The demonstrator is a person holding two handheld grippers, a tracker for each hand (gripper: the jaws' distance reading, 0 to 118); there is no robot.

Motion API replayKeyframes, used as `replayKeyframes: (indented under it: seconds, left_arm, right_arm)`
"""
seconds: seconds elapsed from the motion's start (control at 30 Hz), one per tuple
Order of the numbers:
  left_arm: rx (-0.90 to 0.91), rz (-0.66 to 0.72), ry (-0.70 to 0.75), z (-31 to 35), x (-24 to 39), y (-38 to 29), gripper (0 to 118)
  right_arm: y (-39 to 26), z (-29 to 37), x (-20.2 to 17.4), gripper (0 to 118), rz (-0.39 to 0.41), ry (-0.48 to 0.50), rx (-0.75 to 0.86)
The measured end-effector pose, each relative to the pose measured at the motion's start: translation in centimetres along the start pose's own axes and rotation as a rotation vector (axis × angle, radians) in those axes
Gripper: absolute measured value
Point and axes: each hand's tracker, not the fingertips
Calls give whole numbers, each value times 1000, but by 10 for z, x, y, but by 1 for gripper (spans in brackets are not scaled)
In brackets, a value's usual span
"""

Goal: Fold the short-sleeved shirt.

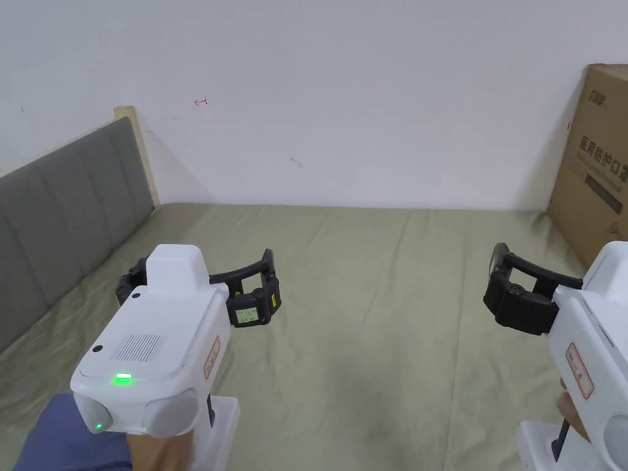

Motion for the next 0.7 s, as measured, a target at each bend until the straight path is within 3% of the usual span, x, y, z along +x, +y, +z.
replayKeyframes:
  seconds: [0.2,0.7]
  left_arm:
    - [5,1,5,1,0,0,118]
    - [12,1,4,3,-1,0,118]
  right_arm:
    - [-5,3,0,115,47,-3,57]
    - [-3,7,-2,115,62,20,75]
